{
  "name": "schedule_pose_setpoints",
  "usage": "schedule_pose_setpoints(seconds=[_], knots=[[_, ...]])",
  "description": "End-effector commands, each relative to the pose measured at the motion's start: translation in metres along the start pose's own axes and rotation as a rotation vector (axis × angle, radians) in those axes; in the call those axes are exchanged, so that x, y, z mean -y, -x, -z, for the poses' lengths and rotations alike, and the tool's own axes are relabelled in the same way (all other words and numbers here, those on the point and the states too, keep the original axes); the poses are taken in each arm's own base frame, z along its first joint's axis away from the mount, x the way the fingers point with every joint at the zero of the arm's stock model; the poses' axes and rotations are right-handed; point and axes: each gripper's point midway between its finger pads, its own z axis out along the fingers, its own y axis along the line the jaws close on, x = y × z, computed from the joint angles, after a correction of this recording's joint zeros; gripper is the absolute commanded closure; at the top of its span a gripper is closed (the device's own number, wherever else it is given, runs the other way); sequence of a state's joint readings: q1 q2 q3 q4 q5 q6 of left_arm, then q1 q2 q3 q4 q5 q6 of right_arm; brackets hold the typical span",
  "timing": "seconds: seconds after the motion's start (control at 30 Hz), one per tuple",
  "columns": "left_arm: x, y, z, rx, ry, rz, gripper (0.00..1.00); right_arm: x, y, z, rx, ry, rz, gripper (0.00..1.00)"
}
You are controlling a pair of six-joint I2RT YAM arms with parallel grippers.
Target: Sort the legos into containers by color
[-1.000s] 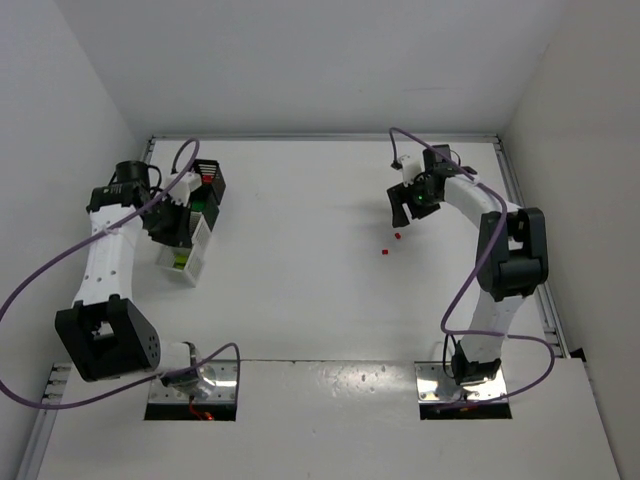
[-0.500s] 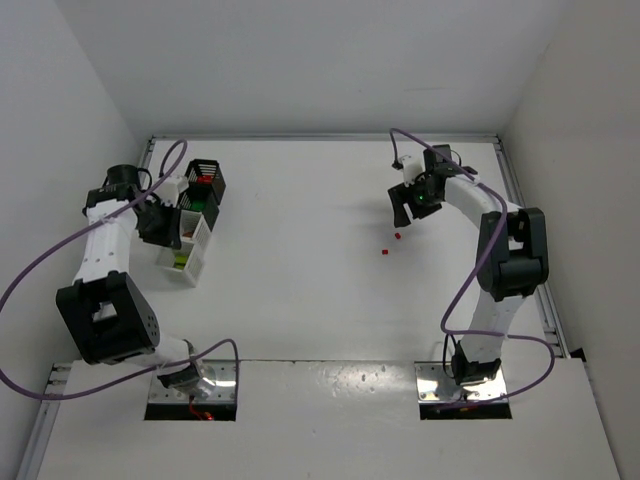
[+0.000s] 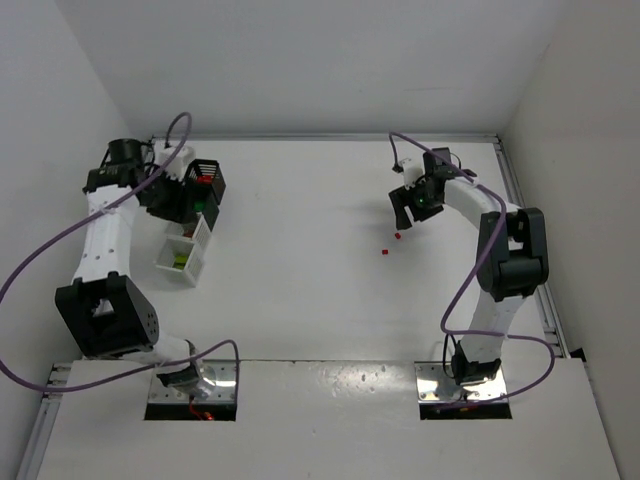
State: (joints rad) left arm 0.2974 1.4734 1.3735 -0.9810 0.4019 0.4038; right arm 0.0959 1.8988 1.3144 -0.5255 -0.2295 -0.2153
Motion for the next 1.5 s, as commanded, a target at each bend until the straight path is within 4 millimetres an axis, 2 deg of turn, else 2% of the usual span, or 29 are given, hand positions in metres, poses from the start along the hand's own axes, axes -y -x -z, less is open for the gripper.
schedule_pose_setpoints(seconds=[0.0,0.03,0.13,0.17,0.23,0.27,0.3,0.33,0.37,0.4,0.47,0.5,0.57,0.6,0.63,0.7,0.73,0.77,0.8,0.83,0.87,0.9,1.03,1.17,1.2,1.47], knots=[[0.064,0.05,0.0,0.092,-0.142,-0.137,0.4,0.005,0.006,0.008,0.034,-0.051,0.03,0.28],[0.1,0.056,-0.011,0.074,-0.212,-0.22,0.41,0.007,0.014,0.011,0.067,-0.072,0.004,0.26],[0.159,0.059,-0.031,0.05,-0.384,-0.341,0.47,0.025,-0.002,0.011,0.034,-0.146,-0.097,0.2],[0.194,0.066,-0.046,0.054,-0.429,-0.368,0.51,0.034,-0.012,0.012,0.009,-0.189,-0.12,0.19],[0.225,0.071,-0.06,0.055,-0.451,-0.414,0.6,0.046,-0.016,0.022,0.018,-0.231,-0.166,0.18],[0.256,0.072,-0.071,0.066,-0.487,-0.462,0.63,0.051,-0.021,0.026,0.017,-0.248,-0.205,0.18],[0.269,0.069,-0.079,0.065,-0.495,-0.484,0.67,0.062,-0.024,0.034,0.03,-0.268,-0.244,0.18],[0.281,0.067,-0.085,0.073,-0.504,-0.505,0.67,0.067,-0.028,0.04,0.038,-0.28,-0.274,0.18],[0.307,0.066,-0.094,0.094,-0.53,-0.545,0.68,0.07,-0.034,0.042,0.04,-0.28,-0.319,0.18],[0.316,0.064,-0.102,0.095,-0.528,-0.567,0.68,0.082,-0.041,0.047,0.047,-0.291,-0.371,0.18],[0.34,0.062,-0.113,0.086,-0.558,-0.583,0.68,0.084,-0.051,0.051,0.046,-0.264,-0.429,0.18],[0.358,0.06,-0.127,0.064,-0.582,-0.608,0.68,0.092,-0.055,0.055,0.053,-0.267,-0.464,0.18],[0.377,0.056,-0.143,0.037,-0.602,-0.621,0.68,0.086,-0.065,0.058,0.044,-0.233,-0.489,0.18],[0.396,0.061,-0.144,0.052,-0.623,-0.648,0.68,0.085,-0.068,0.06,0.05,-0.229,-0.507,0.18],[0.405,0.051,-0.162,0.013,-0.632,-0.656,0.68,0.08,-0.076,0.06,0.041,-0.215,-0.519,0.18],[0.428,0.048,-0.173,0.017,-0.63,-0.696,0.68,0.076,-0.082,0.067,0.054,-0.21,-0.53,0.18],[0.437,0.053,-0.185,0.023,-0.627,-0.706,0.68,0.071,-0.092,0.066,0.041,-0.198,-0.545,0.18],[0.449,0.052,-0.188,0.03,-0.639,-0.711,0.68,0.072,-0.098,0.068,0.04,-0.202,-0.557,0.18],[0.455,0.065,-0.19,0.058,-0.629,-0.703,0.68,0.066,-0.1,0.07,0.044,-0.192,-0.557,0.18],[0.461,0.063,-0.195,0.055,-0.636,-0.711,0.68,0.067,-0.104,0.072,0.045,-0.198,-0.567,0.18],[0.461,0.059,-0.208,0.039,-0.625,-0.71,0.68,0.07,-0.106,0.074,0.046,-0.203,-0.577,0.18],[0.468,0.064,-0.209,0.056,-0.623,-0.718,0.68,0.07,-0.108,0.076,0.052,-0.2,-0.585,0.18],[0.47,0.065,-0.229,0.06,-0.603,-0.719,0.68,0.07,-0.109,0.08,0.066,-0.184,-0.601,0.18],[0.468,0.054,-0.244,0.028,-0.6,-0.717,0.68,0.076,-0.1,0.086,0.089,-0.188,-0.601,0.18],[0.468,0.054,-0.244,0.028,-0.6,-0.717,0.68,0.077,-0.106,0.085,0.072,-0.184,-0.616,0.18],[0.464,0.037,-0.274,-0.011,-0.577,-0.716,0.69,0.083,-0.096,0.084,0.094,-0.164,-0.619,0.17]])
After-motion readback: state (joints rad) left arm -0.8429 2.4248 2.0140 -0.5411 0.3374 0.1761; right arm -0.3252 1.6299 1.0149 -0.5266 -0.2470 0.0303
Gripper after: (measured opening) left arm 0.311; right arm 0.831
